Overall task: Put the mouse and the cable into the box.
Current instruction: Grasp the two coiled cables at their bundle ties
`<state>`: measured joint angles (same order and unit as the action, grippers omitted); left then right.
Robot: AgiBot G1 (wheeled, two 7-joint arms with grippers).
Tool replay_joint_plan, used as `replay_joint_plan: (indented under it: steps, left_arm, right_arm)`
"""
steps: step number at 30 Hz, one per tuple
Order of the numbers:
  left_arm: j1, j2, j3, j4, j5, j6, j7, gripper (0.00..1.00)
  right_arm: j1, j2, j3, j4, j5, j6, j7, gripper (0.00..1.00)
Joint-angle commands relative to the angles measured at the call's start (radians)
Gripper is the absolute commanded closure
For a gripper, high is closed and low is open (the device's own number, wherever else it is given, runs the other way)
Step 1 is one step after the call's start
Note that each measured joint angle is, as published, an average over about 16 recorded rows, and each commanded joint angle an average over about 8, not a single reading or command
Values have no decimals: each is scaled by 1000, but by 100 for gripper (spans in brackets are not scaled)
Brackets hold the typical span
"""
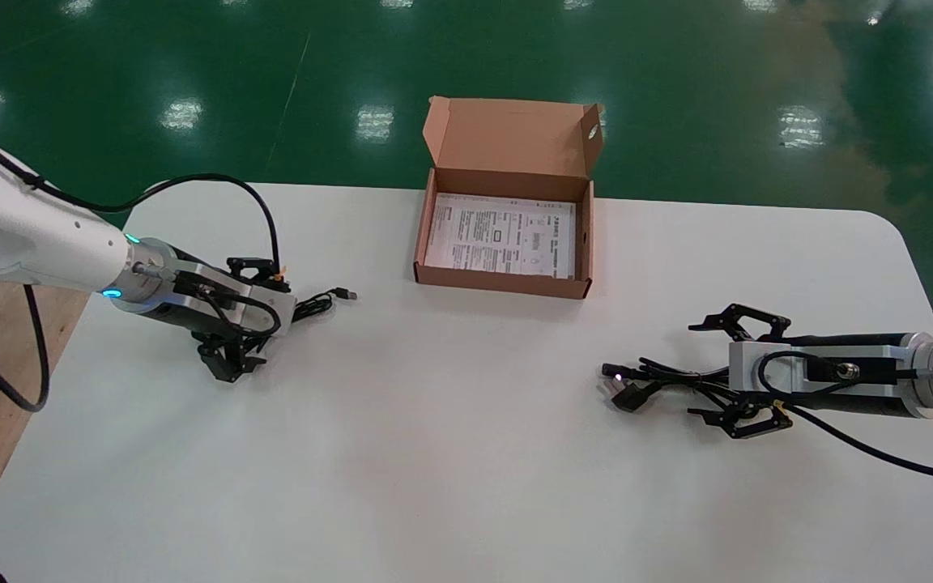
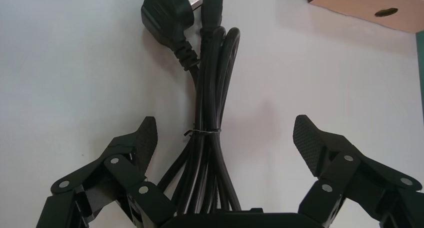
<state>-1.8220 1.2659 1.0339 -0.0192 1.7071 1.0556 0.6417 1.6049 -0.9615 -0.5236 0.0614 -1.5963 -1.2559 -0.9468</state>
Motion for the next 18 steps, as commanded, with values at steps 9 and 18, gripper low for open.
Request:
replay_joint_plan:
  steps: [9, 18]
  left_arm:
    - [-3, -2, 0, 0, 0, 5, -2, 100]
    - [-5, -3, -1, -1, -1, 9, -3, 100]
  right_arm:
    - [0, 0, 0, 0, 0, 0, 0, 100]
    - [0, 0, 0, 0, 0, -1, 0, 100]
